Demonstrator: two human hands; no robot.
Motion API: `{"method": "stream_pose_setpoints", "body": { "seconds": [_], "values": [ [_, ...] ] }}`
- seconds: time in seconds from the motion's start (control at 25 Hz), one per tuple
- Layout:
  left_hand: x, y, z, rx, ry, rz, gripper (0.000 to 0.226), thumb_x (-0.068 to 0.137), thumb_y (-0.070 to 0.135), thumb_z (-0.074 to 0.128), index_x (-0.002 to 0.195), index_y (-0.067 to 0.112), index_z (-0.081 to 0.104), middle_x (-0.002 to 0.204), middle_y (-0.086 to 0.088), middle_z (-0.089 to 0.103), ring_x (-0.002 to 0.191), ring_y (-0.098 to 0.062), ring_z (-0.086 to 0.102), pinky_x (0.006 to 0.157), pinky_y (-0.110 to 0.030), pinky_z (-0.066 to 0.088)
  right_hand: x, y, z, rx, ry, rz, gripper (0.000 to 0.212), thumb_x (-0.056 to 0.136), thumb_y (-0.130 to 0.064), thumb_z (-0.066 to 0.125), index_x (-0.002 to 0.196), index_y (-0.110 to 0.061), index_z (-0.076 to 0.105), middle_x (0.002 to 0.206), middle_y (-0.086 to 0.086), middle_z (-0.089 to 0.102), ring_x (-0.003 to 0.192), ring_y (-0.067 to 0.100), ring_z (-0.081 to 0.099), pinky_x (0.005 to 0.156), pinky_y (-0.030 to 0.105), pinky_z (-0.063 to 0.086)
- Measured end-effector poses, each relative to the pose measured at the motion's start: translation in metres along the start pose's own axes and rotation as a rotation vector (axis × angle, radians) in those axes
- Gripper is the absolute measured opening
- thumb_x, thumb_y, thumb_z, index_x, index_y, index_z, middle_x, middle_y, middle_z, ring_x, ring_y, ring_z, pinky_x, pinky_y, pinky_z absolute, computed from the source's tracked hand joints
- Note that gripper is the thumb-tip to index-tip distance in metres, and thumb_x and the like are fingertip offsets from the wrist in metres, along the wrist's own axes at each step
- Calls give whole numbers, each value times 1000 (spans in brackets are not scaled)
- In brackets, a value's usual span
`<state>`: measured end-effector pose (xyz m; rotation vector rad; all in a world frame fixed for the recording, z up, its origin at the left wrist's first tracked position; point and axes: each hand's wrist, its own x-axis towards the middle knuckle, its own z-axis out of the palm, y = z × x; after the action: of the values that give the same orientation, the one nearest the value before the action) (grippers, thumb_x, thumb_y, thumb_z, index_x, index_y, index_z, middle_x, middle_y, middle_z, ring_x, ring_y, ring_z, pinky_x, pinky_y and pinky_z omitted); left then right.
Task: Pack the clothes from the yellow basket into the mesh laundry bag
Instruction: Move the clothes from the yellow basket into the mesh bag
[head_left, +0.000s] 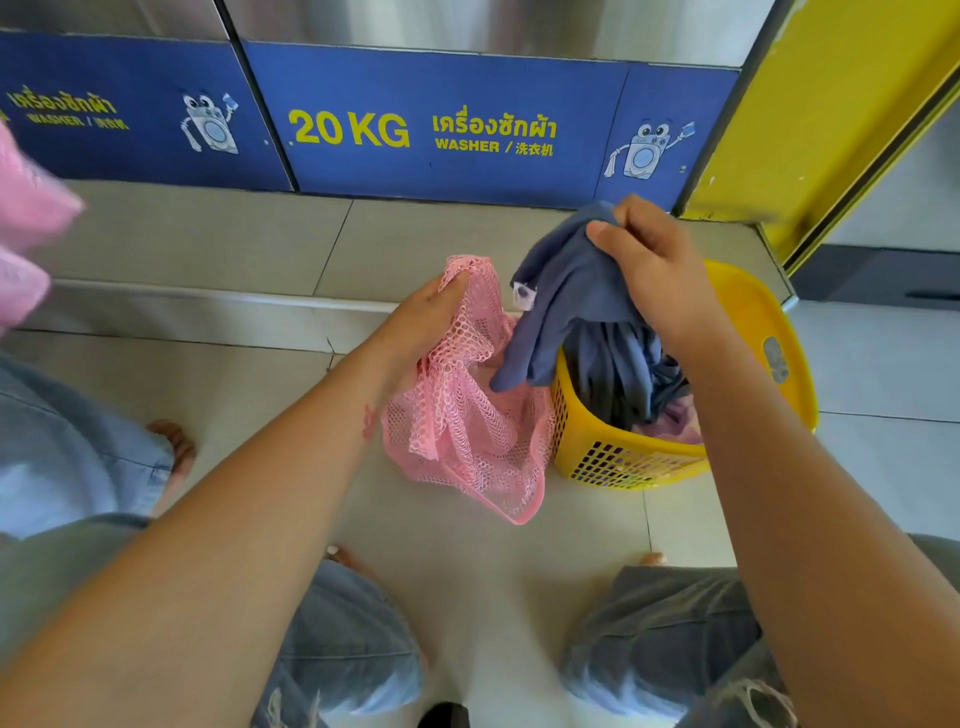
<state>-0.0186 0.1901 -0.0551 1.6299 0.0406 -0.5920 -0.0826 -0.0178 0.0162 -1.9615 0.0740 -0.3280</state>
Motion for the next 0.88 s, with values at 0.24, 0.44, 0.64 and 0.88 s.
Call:
{"method": "stream_pose_setpoints", "body": {
  "seconds": [0.24,0.44,0.64,0.88],
  "values": [
    [1,3,-2,-97,42,9,45,97,54,41,132,29,54,122,-5,68,108,-25,66,101,-49,47,-10,23,69,-339,-361,-107,17,94,-19,58,78,-13,55,73,7,52,73,16,46,69,29,38],
    [-1,-7,-12,-22,46,-59,66,84,70,45,140,36,44,140,1,55,123,-24,56,105,-50,41,-30,73,85,-501,-370,30,43,83,-29,59,126,-29,57,96,0,69,100,30,63,86,43,51],
    [1,-15,-13,8,42,-76,59,93,63,37,145,35,37,145,-1,50,125,-24,54,106,-51,41,-29,104,36,-560,-183,223,80,74,-48,72,143,-32,34,137,1,52,130,30,42,103,55,36],
    [1,-15,-5,7,34,-87,64,91,66,38,147,36,32,150,-1,44,131,-26,49,108,-53,38,-46,137,17,-358,-375,491,88,63,-70,70,138,-33,43,137,-2,55,128,22,50,108,45,40]
  ]
}}
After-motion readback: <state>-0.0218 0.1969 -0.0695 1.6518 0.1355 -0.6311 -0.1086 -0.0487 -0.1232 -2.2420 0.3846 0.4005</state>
